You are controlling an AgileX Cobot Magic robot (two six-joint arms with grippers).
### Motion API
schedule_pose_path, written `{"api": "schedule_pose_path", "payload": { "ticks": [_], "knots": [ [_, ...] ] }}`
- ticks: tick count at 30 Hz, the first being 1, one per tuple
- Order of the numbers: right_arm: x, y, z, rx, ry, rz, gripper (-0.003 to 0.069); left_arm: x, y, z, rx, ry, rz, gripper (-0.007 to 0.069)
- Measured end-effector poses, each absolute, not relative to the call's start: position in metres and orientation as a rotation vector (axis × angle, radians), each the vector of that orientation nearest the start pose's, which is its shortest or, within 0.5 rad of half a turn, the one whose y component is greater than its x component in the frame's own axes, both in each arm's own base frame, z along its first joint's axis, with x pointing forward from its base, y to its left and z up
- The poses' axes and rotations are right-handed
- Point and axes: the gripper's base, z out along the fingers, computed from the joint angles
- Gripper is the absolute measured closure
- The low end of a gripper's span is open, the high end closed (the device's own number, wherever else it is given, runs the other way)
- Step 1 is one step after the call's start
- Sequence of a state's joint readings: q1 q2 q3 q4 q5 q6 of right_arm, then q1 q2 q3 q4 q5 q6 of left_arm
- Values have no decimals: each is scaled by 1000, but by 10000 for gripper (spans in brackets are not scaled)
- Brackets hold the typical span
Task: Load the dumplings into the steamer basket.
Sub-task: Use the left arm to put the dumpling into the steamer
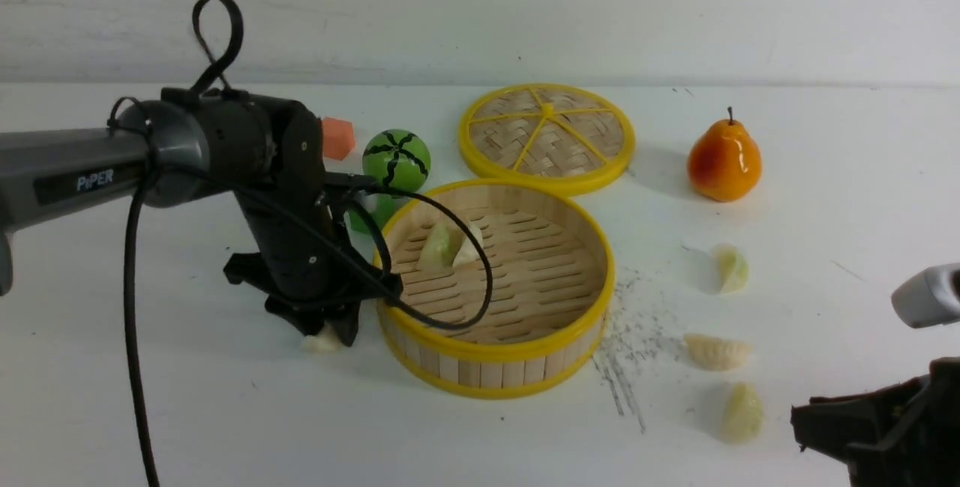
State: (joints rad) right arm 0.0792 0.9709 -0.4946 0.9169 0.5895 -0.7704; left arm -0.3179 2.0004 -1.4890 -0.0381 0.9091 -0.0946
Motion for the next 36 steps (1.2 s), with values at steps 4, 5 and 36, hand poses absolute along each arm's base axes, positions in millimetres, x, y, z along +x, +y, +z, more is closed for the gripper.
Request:
{"api": "schedule_pose_path", "payload": {
  "ticks": [4, 5, 36],
  "knots": [
    [167, 54, 246, -253, 2310, 602, 505, 391, -134, 243, 262, 2769, -196, 385],
    [167, 54, 246, -253, 2310, 602, 504, 390, -137, 257, 225, 2732, -258, 385],
    [168, 54, 246, -238, 2308, 621, 491, 416, -266, 191, 82, 2372, -742, 379]
  ]
}}
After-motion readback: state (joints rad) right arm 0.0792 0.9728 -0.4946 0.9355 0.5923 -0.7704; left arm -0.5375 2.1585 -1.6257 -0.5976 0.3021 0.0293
